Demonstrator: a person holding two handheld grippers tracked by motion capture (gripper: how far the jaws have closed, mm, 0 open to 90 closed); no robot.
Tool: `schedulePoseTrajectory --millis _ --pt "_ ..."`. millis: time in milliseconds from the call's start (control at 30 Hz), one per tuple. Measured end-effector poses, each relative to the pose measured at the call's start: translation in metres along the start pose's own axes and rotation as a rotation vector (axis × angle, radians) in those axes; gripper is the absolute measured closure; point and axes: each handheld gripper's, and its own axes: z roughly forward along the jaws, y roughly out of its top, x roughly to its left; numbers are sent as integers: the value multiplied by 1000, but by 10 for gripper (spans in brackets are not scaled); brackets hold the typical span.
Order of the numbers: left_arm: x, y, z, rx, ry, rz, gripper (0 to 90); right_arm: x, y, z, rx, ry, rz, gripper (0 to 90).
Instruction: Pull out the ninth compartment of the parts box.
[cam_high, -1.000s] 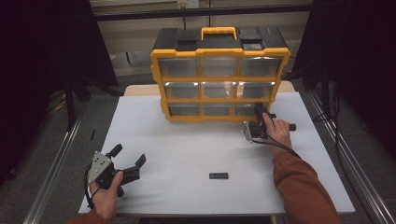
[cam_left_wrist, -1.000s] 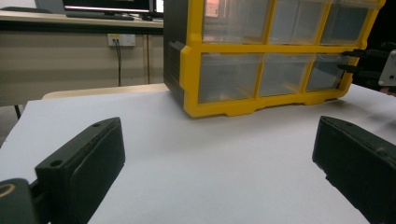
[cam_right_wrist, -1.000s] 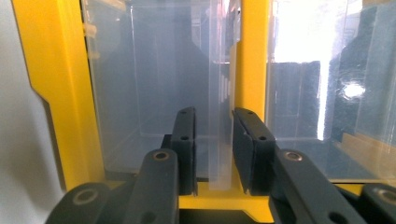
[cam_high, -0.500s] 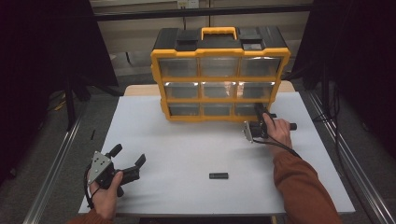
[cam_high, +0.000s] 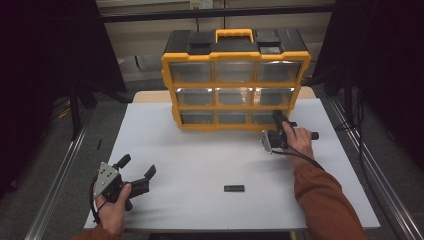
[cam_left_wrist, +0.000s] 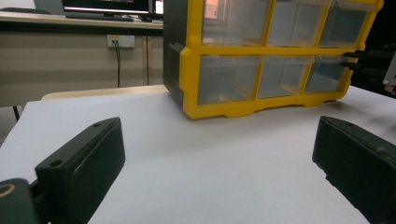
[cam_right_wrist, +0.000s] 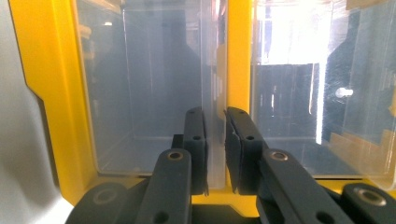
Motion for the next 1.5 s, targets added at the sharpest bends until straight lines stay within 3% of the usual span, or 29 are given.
schedulePoseTrajectory --millis 1500 --pt "-1 0 0 -3 -6 -3 24 -2 -2 -24 -49 4 -11 801"
